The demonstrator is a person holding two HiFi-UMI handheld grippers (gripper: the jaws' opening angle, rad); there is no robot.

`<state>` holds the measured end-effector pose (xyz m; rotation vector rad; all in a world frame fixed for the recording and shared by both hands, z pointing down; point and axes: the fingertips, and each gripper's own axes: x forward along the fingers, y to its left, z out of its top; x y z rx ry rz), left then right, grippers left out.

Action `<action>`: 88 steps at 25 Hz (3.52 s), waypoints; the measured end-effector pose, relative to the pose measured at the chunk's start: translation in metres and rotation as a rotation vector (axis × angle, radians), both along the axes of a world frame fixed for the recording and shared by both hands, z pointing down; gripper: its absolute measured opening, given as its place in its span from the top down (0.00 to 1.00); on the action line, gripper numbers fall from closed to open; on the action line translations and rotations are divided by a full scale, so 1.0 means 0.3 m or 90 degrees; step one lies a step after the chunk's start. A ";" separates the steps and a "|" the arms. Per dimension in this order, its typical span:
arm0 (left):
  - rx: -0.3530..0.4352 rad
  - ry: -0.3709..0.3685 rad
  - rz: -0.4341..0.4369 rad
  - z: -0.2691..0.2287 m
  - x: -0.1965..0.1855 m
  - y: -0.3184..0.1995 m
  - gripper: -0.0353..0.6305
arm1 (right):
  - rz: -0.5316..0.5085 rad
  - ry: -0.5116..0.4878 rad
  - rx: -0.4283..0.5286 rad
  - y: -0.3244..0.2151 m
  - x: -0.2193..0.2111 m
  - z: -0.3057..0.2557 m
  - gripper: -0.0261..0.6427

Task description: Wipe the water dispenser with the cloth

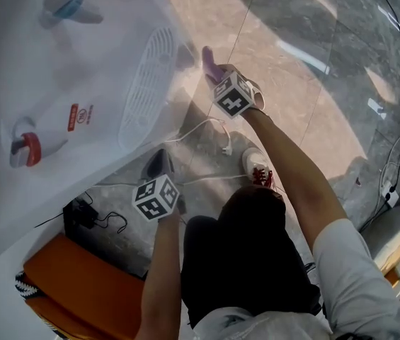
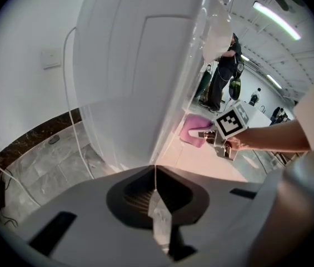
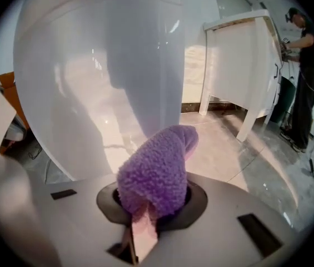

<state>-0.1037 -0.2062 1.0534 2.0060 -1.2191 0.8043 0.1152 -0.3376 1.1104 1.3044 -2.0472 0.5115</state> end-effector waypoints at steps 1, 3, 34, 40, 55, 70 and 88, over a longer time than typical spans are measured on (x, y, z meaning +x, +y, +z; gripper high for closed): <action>0.002 -0.002 -0.004 0.013 -0.010 -0.008 0.92 | -0.011 0.006 -0.001 -0.019 -0.010 0.020 0.87; 0.004 -0.005 -0.016 0.038 -0.037 -0.023 0.92 | -0.030 0.022 -0.002 -0.049 -0.026 0.057 0.87; 0.038 0.016 -0.074 -0.641 -0.368 0.361 0.92 | -0.230 0.013 -0.048 0.467 -0.565 -0.476 0.87; 0.061 0.014 -0.065 -0.968 -0.433 0.471 0.92 | -0.194 0.023 -0.031 0.603 -0.521 -0.884 0.87; 0.240 -0.015 -0.055 -1.973 -0.689 0.572 0.92 | -0.060 -0.040 0.127 0.850 -0.462 -2.170 0.87; 0.515 0.020 0.042 -2.853 -0.620 0.609 0.92 | -0.046 -0.014 0.370 1.061 -0.453 -3.166 0.87; 0.686 0.001 0.150 -3.300 -0.507 0.697 0.92 | -0.082 -0.030 0.496 1.175 -0.511 -3.506 0.87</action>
